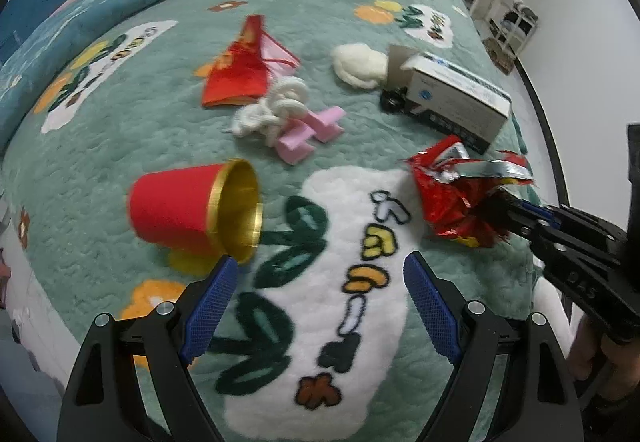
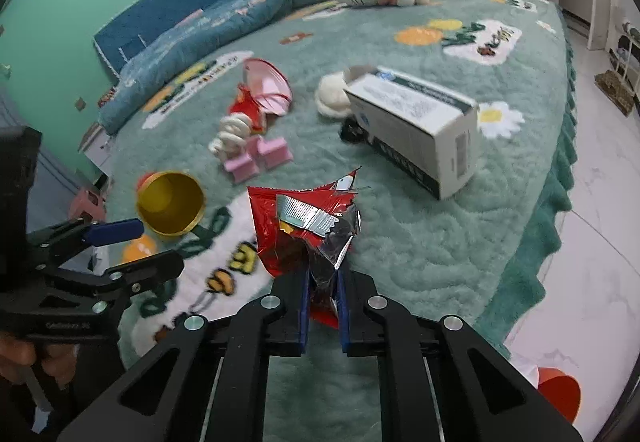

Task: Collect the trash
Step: 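Grasp the red-and-silver snack wrapper with the right tool, then grasp the red paper cup with the left tool while the right tool holds the wrapper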

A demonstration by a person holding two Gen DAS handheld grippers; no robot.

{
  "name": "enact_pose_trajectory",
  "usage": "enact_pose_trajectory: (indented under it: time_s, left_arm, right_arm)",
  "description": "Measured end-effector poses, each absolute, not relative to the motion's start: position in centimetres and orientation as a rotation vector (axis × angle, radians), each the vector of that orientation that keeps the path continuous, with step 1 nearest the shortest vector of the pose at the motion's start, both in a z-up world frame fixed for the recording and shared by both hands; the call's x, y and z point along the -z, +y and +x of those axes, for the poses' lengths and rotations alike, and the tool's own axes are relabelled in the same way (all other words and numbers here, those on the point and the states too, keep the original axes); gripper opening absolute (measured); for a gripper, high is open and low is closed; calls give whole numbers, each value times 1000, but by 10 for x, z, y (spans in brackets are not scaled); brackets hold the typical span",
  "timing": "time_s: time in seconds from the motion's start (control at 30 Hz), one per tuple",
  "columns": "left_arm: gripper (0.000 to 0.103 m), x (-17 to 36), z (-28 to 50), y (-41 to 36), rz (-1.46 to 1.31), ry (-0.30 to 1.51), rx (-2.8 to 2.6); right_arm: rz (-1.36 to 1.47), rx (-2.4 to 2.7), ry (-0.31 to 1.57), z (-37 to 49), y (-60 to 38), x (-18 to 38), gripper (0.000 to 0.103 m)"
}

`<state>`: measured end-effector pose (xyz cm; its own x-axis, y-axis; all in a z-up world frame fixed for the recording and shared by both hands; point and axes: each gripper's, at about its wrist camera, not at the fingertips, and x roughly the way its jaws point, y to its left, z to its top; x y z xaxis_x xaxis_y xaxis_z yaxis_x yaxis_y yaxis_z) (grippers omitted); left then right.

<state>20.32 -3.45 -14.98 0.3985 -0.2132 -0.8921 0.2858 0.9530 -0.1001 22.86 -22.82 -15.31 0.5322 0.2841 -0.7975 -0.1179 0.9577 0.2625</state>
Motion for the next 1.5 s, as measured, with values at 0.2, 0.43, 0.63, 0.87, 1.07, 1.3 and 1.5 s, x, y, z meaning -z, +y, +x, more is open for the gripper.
enact_pose_trajectory:
  time_s: [0.2, 0.43, 0.63, 0.87, 1.07, 1.3, 1.5]
  left_arm:
    - [84, 141, 213, -6, 17, 1097, 231]
    - [85, 157, 244, 17, -2, 1109, 117]
    - [90, 166, 260, 28, 58, 1133, 212]
    - [91, 175, 273, 38, 125, 1142, 278]
    - [91, 187, 281, 39, 122, 1169, 343]
    - [85, 191, 284, 39, 100, 1146, 372]
    - [72, 194, 283, 36, 101, 1155, 372]
  right_arm:
    - [188, -284, 950, 229, -214, 134, 12]
    - [175, -335, 940, 231, -196, 123, 12]
    - [166, -330, 951, 234, -193, 123, 12]
    - [149, -334, 972, 241, -181, 127, 12]
    - [129, -343, 978, 245, -170, 127, 12]
    - [120, -343, 984, 248, -167, 128, 12]
    - [123, -337, 982, 248, -169, 128, 12]
